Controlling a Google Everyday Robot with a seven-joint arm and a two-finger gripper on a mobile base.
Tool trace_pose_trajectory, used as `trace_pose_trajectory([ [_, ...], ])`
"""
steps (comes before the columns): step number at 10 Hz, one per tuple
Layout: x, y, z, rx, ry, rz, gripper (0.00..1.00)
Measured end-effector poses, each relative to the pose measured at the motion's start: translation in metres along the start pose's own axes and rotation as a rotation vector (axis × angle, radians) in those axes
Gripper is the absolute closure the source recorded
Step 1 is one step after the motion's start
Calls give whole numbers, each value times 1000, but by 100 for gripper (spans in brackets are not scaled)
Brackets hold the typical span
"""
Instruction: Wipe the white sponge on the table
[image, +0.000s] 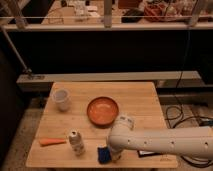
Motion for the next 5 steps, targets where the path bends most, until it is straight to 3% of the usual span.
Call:
trace_pose_trajectory([
  [5,-22,-38,-4,1,-12,-67,100],
])
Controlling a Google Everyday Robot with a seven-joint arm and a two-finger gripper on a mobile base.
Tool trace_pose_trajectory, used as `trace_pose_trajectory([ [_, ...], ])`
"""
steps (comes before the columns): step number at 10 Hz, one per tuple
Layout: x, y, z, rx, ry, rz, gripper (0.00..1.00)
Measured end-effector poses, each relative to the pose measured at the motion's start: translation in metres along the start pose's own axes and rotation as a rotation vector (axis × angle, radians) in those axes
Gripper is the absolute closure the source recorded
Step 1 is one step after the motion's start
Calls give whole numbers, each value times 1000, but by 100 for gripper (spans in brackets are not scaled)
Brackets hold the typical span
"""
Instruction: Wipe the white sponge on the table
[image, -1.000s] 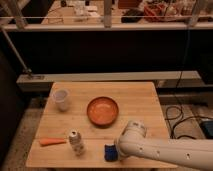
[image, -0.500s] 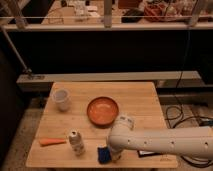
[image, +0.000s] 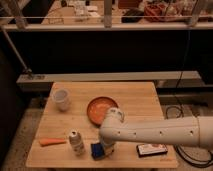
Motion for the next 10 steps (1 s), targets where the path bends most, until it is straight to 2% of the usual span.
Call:
trace_pose_trajectory([
  [5,29,-52,4,29,-3,21,100],
  [10,73,-44,3,41,0,123,100],
])
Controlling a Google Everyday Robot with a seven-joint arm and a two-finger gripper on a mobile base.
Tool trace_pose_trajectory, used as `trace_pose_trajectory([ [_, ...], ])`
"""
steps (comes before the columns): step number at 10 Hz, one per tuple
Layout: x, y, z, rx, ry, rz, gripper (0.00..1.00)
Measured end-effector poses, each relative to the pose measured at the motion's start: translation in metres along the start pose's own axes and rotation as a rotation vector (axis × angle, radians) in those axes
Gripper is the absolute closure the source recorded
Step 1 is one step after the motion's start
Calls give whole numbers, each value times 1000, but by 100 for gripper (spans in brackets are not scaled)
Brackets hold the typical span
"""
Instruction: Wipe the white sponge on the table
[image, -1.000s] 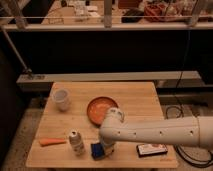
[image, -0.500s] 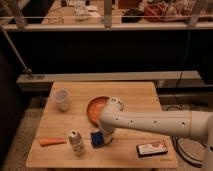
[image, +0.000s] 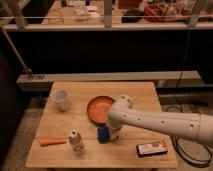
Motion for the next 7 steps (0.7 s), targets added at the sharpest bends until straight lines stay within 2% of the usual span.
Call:
trace_pose_trajectory([
  [2,25,10,0,4,4,54,100],
  [4,36,25,-1,5,7,84,100],
  [7,46,64,-7,-11,22,123,100],
])
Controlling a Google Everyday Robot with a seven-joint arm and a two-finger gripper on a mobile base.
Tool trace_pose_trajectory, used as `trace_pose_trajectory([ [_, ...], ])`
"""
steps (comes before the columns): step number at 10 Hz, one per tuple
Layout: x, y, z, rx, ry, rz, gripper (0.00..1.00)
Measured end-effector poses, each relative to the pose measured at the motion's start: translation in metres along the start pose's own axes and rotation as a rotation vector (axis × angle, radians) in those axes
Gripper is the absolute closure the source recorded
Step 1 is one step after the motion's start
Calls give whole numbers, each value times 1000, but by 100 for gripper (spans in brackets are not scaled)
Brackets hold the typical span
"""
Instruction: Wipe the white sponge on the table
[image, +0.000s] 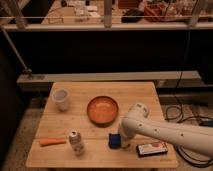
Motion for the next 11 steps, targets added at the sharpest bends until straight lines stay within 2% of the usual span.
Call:
trace_pose_trajectory([
  [3,3,37,-2,-28,-10,3,100],
  [4,-7,49,-1,-43,-15,-26,100],
  [7,-44,59,4,-75,-25,-109,100],
  [11,-99,55,7,-87,-45,-249,100],
])
